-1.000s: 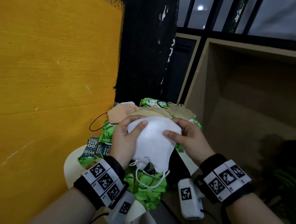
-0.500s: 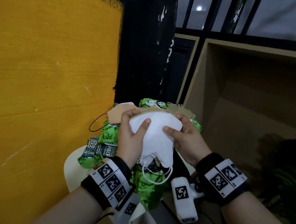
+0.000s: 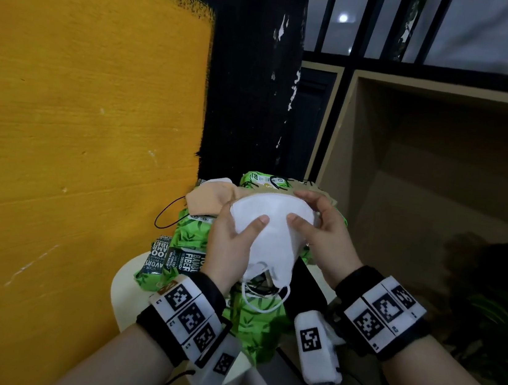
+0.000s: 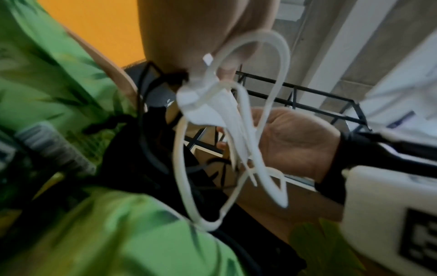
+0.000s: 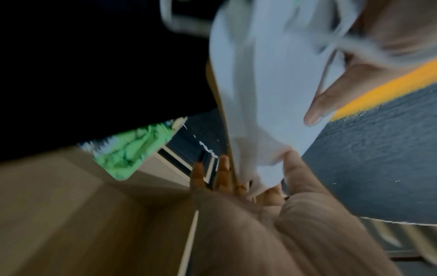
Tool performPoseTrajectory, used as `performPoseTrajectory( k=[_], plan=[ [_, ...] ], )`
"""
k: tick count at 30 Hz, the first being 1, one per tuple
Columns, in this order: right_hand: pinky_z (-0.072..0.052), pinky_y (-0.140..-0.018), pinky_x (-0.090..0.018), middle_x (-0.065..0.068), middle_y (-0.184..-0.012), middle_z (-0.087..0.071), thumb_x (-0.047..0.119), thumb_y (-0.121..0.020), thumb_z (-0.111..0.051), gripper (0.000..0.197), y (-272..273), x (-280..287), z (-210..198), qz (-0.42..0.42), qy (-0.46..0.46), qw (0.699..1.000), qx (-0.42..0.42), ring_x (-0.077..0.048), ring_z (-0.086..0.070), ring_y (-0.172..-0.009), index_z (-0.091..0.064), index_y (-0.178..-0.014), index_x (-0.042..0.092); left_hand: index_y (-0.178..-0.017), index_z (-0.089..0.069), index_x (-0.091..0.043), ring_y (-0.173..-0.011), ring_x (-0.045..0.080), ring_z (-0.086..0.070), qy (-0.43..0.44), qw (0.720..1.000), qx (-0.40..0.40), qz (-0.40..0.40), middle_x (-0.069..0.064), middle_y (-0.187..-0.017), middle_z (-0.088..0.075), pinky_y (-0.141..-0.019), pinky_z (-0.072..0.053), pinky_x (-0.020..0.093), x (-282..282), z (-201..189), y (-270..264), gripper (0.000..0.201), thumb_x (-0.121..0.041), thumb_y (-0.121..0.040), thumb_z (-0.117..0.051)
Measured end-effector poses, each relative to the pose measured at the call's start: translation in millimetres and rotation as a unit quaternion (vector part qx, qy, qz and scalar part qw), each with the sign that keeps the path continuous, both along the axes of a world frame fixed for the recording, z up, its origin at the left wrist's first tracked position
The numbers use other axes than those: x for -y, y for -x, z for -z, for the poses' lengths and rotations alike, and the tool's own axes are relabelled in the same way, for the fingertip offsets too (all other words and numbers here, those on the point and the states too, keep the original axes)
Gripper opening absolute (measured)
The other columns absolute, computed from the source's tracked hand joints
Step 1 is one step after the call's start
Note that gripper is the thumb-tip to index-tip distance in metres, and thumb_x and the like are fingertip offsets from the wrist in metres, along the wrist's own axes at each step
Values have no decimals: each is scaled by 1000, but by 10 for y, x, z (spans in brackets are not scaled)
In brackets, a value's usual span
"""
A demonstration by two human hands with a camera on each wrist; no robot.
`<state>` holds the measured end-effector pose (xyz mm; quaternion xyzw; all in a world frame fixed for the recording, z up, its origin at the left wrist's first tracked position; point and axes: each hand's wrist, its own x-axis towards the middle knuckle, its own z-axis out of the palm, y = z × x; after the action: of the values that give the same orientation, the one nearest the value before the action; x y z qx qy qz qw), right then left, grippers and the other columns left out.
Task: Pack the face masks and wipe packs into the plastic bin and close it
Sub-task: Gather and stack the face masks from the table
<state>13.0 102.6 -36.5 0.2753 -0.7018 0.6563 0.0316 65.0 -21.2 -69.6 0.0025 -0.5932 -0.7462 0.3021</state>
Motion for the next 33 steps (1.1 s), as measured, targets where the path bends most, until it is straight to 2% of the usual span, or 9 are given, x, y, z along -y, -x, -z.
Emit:
performPoseTrajectory(
  k=[3,8,12,14,20,25,28,31,33],
  plan=[
    [-37,-106,-38,4,-119,-58,21,-84,-61,35,-30,-31,-98,62,-203,964,-160,-16,-51,-118,-59,-118,28,-110,-54,-23,-110,27,-63,79,997,6,15,10,-117,-66,-96,-49,53,-13,-18,-15,34,-28,-78,-63],
    [-42,-64,-7,10,-79,-59,6,-83,-64,10,-37,-31,-266,42,-219,966,-131,-9,-56,-75,-63,-90,14,-100,-51,-32,-107,20,-64,99,993,16,58,1,-111,-66,-95,-52,42,22,28,-9,35,-11,-81,-71],
    [-54,-76,-32,-6,-89,-64,9,-79,-69,17,142,-101,-275,95,-158,980,-74,-20,-61,-80,-61,-80,24,-97,-60,-20,-67,1,-68,160,977,60,127,-2,-91,-70,-62,-56,17,55,150,-34,29,3,-81,-68],
    [-54,-83,-40,-9,-94,-66,15,-77,-70,18,203,-168,-313,112,-142,982,-61,-24,-63,-86,-61,-76,30,-93,-65,-9,-65,4,-66,171,972,80,141,0,-84,-70,-61,-53,13,93,201,-42,17,5,-83,-65],
    [-50,-53,-13,3,-75,-64,5,-83,-64,23,221,-305,-382,117,-95,987,-50,-7,-59,-60,-61,-71,24,-71,-45,-9,-35,1,-47,114,967,107,199,-1,-73,-56,-40,-36,12,152,188,-33,31,14,-92,-42],
    [-50,-51,-11,3,-73,-64,4,-84,-63,21,221,-312,-386,109,-71,991,-43,-6,-59,-58,-62,-71,21,-71,-43,-7,-54,0,-57,80,967,91,225,-1,-80,-61,-56,-45,13,134,240,-3,30,17,-89,-45],
    [-51,-52,-10,2,-74,-65,4,-84,-63,15,241,-343,-395,111,-71,990,-46,5,-59,-50,-63,-76,18,-87,-50,3,-65,-4,-64,77,969,79,222,-9,-63,-66,-68,-50,9,144,251,2,22,24,-83,-49],
    [-49,-49,-10,2,-74,-64,4,-84,-62,16,238,-359,-416,101,-70,991,-49,7,-59,-48,-63,-76,17,-64,-45,-3,-65,-5,-65,100,968,89,214,-8,-52,-64,-67,-51,11,155,227,-34,31,24,-74,-55],
    [-50,-49,-10,1,-74,-64,3,-84,-62,18,234,-346,-422,85,-79,992,-48,6,-60,-48,-62,-75,19,-70,-52,-8,-61,-2,-64,87,970,86,208,-7,-58,-67,-66,-51,16,156,194,-52,31,21,-73,-59]
  ],
)
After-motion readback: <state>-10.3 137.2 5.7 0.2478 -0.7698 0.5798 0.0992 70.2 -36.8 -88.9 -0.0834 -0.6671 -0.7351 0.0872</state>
